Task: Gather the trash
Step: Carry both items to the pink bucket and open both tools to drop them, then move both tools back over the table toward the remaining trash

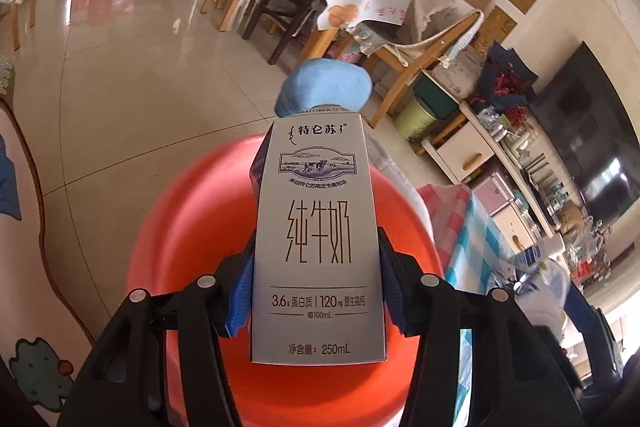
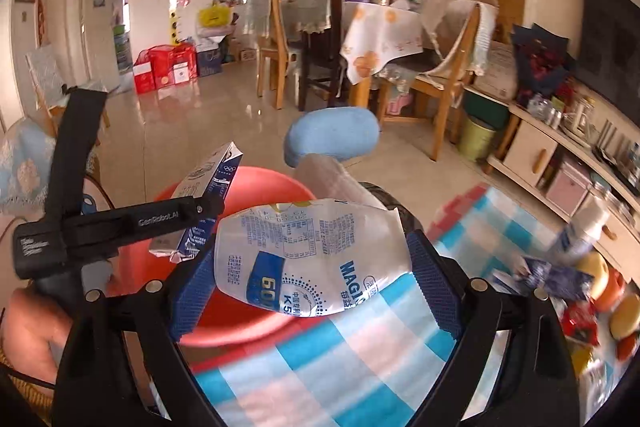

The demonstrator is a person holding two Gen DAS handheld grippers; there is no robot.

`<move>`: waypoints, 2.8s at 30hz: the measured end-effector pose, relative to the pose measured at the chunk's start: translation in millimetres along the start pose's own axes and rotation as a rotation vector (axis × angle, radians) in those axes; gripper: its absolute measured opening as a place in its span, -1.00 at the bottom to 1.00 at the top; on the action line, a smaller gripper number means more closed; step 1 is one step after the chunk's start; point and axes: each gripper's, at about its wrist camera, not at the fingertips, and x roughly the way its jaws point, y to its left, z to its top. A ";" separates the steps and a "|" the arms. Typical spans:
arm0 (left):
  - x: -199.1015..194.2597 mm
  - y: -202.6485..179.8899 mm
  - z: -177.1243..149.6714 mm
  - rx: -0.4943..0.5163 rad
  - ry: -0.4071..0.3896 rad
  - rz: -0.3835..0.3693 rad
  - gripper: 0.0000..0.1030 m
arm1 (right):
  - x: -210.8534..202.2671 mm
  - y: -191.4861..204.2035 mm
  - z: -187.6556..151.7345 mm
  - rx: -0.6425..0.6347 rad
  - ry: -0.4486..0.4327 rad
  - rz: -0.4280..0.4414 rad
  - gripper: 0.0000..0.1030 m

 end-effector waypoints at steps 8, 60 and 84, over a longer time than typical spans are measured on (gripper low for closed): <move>8.4 22.3 9.7 -0.053 -0.003 0.031 0.34 | 46.4 16.1 3.8 0.010 0.036 0.100 0.90; -51.1 -192.6 -115.0 0.688 -0.246 -0.149 0.77 | -154.0 -88.7 -176.7 0.306 -0.074 -0.214 0.92; 107.0 -339.6 -93.1 0.586 0.109 -0.123 0.25 | -211.7 -199.1 -210.4 0.489 -0.109 -0.307 0.92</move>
